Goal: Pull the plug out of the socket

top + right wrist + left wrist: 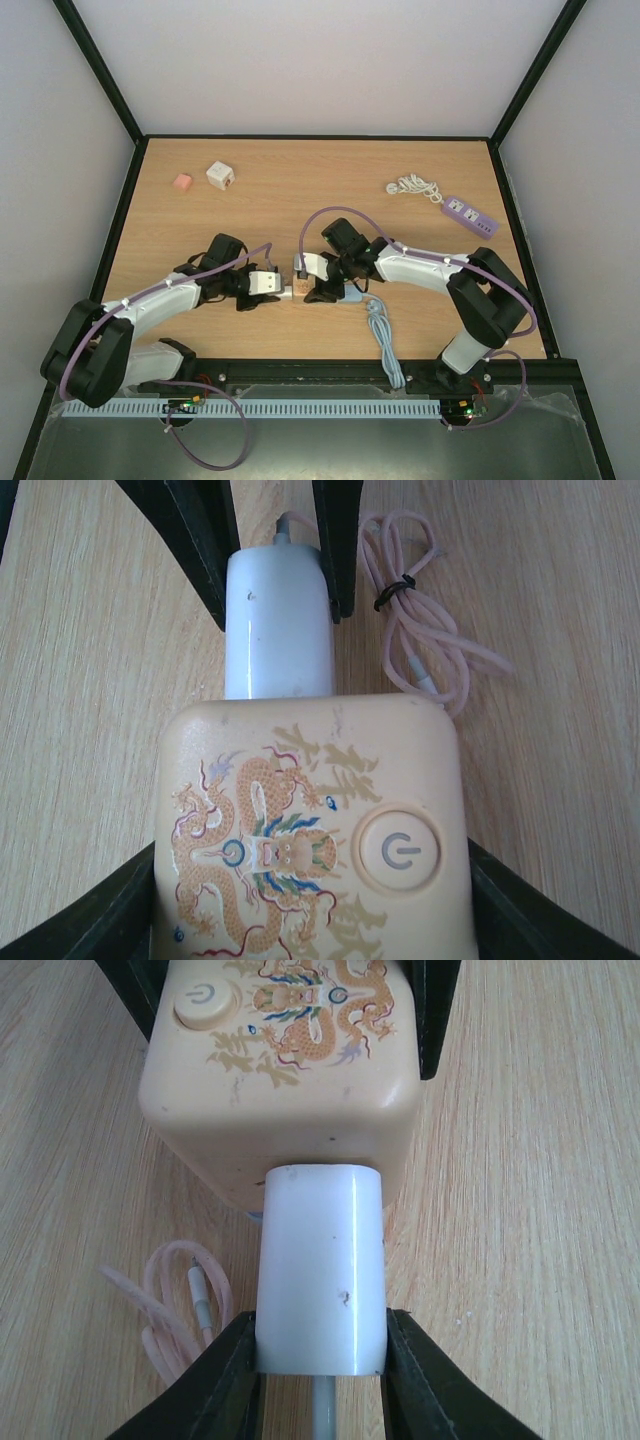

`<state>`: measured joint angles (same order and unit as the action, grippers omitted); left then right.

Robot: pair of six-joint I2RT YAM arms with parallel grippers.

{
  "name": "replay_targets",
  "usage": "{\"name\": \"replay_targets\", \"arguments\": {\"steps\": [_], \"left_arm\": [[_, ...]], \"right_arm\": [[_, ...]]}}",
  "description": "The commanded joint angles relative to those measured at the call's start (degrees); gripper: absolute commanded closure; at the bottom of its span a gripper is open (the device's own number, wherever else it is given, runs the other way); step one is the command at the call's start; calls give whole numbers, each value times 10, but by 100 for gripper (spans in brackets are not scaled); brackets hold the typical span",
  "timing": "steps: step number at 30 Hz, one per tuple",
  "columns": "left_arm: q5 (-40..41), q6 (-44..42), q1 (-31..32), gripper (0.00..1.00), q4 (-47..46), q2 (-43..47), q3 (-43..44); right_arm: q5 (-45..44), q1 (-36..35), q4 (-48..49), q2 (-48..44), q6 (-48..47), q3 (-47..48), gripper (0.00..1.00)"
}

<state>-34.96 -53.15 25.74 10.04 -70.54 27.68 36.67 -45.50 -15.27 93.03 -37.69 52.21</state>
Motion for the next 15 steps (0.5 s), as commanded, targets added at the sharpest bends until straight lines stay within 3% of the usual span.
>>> {"name": "replay_targets", "arguments": {"steps": [1, 15], "left_arm": [[27, -35, -23, 93, 70, 9, -11], [60, -72, -40, 94, 110, 6, 9]], "right_arm": [[-79, 21, -78, 24, 16, -5, 98], [-90, 21, -82, 36, 23, -4, 98]]}}
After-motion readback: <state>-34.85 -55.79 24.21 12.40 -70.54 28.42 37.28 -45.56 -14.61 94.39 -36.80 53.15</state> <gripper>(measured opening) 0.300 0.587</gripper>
